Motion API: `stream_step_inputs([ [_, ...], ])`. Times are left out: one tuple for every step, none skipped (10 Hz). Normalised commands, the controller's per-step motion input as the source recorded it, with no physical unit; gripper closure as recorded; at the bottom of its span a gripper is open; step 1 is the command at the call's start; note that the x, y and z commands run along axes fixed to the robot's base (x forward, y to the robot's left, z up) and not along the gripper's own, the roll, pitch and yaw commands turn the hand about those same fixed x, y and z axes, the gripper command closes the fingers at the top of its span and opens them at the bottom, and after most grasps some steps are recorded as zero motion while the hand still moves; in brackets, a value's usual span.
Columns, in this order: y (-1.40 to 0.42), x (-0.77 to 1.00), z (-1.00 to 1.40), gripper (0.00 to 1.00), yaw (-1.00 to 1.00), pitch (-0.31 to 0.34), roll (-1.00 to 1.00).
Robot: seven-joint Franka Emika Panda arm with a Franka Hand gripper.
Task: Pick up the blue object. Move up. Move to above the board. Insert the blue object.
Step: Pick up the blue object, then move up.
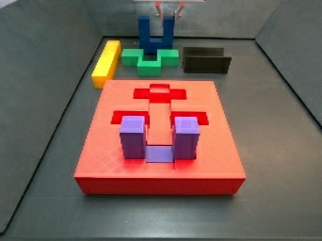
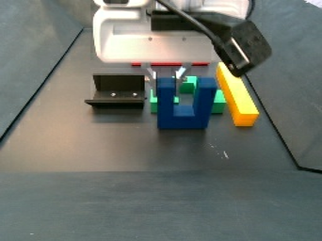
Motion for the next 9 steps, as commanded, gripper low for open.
stream_step_inputs([
  [0.00,0.00,0.00,1.00,0.00,0.000,0.00],
  [0.00,0.00,0.00,1.00,0.00,0.000,0.00],
  [0.00,0.00,0.00,1.00,0.00,0.000,0.00],
  [0.00,0.00,0.00,1.00,0.00,0.000,0.00],
  [0.00,0.00,0.00,1.00,0.00,0.000,0.00],
  [0.00,0.00,0.00,1.00,0.00,0.000,0.00],
  [0.00,0.00,0.00,1.00,0.00,0.000,0.00],
  [0.00,0.00,0.83,1.00,0.00,0.000,0.00],
  [0.07,0.00,0.88,1.00,0.01,-0.017,0.01],
])
